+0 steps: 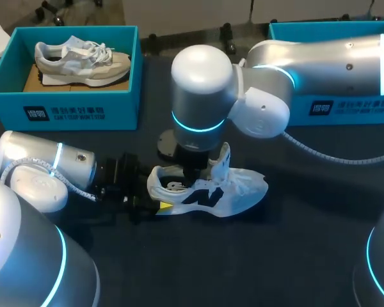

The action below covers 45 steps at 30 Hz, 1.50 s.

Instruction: Take the shoe out of the shoebox, open the shoe tongue, remove and reinsert the insole, then place the shoe into the shoebox

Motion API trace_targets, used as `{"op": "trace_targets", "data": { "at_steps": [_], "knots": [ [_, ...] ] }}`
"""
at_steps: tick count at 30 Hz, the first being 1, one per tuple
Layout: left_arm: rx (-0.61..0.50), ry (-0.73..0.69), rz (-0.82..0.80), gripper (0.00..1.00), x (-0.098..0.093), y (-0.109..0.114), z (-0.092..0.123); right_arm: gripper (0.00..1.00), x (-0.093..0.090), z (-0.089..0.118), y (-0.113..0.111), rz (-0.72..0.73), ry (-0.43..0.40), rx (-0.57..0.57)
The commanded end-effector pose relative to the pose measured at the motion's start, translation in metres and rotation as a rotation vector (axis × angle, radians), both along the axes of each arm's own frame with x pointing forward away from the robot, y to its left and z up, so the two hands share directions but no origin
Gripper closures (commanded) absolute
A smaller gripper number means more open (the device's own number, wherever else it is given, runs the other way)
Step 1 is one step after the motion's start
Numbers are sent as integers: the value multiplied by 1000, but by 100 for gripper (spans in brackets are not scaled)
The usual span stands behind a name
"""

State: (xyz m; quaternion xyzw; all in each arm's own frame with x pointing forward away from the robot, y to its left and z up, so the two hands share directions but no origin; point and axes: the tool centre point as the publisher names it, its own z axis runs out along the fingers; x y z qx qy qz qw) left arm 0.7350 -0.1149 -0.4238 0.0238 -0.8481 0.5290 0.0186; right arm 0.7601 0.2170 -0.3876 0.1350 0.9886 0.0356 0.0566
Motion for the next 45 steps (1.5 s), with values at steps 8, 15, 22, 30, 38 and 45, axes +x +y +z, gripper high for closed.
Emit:
{"op": "trace_targets", "data": {
  "at_steps": [8,15,22,30,38,45],
  "knots": [
    [3,-1,-1,100,3,1,-5,58,-1,-21,9,57,84,67],
    [3,-1,-1,100,3,1,-5,59,-9,-35,21,72,136,93],
    [3,-1,-1,100,3,1,-5,100,-17,-44,28,62,173,105],
    [3,-1,-1,100,3,1,-5,100,-32,-29,15,2,164,103],
    [3,-1,-1,100,3,1,-5,100,-39,4,-6,-54,119,83],
    [3,-1,-1,100,3,1,-5,100,-40,21,-18,-85,73,62]
  ]
}}
